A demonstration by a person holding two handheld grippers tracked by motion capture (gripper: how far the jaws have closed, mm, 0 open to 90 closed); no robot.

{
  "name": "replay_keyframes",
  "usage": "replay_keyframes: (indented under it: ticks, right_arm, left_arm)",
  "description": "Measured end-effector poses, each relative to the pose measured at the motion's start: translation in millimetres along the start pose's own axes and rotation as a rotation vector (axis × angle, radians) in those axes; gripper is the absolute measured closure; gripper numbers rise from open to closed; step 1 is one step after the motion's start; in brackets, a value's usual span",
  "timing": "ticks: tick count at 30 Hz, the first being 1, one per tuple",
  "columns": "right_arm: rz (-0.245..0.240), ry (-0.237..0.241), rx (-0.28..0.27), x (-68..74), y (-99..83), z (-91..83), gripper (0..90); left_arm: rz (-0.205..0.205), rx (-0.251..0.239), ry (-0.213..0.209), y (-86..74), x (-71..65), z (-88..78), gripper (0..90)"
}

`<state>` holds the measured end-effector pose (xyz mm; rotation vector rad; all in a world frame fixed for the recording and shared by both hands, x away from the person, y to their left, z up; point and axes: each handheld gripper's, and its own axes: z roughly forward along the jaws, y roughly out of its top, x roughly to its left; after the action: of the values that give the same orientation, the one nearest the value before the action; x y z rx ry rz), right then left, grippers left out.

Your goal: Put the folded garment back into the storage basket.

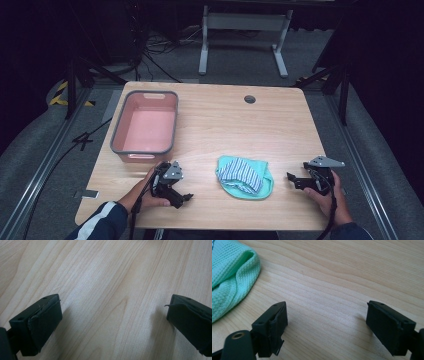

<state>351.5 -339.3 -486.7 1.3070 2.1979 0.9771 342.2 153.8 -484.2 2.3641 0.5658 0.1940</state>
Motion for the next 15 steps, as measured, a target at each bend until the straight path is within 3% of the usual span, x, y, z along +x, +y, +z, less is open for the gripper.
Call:
replay_keyframes:
  ticks: [15]
  right_arm:
    - [0.006,-0.01,-0.001,0.9,-0.4,-0.3,17.7]
  left_arm:
    - [-0.007,-0.002,0.009,-0.1,-1.5,-0.3,0.6]
